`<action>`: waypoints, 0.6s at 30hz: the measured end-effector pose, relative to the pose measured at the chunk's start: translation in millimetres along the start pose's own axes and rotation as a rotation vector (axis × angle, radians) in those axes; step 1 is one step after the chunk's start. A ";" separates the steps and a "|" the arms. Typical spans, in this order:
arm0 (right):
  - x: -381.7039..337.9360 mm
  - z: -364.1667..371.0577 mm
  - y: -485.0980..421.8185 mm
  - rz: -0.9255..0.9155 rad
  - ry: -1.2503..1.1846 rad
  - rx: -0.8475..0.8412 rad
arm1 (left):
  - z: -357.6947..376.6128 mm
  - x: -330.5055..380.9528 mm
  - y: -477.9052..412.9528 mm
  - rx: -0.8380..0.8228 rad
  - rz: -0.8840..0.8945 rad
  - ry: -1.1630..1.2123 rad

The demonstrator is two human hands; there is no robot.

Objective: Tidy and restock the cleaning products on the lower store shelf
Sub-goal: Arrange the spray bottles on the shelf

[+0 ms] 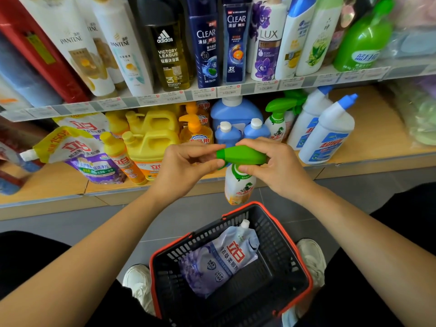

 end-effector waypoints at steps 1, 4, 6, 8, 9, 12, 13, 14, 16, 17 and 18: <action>0.4 0.1 -0.1 0.001 -0.003 -0.003 | -2.0 6.4 0.5 0.023 0.068 -0.079; 2.5 2.0 0.2 0.017 -0.016 -0.021 | -4.8 27.4 4.9 0.076 0.303 -0.282; 4.2 4.0 0.4 0.036 -0.027 -0.044 | -3.8 35.4 9.4 0.082 0.426 -0.369; 6.1 4.6 0.6 0.054 -0.050 -0.067 | -2.0 37.4 12.3 0.090 0.470 -0.406; 6.5 4.5 0.7 0.057 -0.056 -0.076 | -1.0 36.9 12.9 0.095 0.472 -0.408; 8.1 5.3 2.4 0.071 -0.071 -0.104 | 1.3 27.6 9.0 0.079 0.367 -0.331; 9.4 5.8 2.9 0.082 -0.077 -0.111 | 1.3 22.4 6.8 0.069 0.301 -0.283; 10.2 5.6 3.1 0.088 -0.080 -0.114 | 1.0 16.8 4.9 0.056 0.232 -0.237; 10.4 4.1 2.7 0.087 -0.090 -0.109 | 2.0 6.5 2.6 0.022 0.118 -0.160; 9.9 3.3 2.3 0.082 -0.098 -0.107 | 3.0 2.8 1.9 0.008 0.078 -0.126; 9.3 3.1 2.0 0.078 -0.110 -0.107 | 4.2 -0.3 1.7 -0.003 0.045 -0.094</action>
Point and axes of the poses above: each hand's wrist, its own y-axis away from the middle knuckle, its own z-axis out of the palm, x = y × z, the point moved 9 cm from there along -y, towards the middle knuckle, and after that the axes turned 2 degrees about -z, right-handed, at the moved point
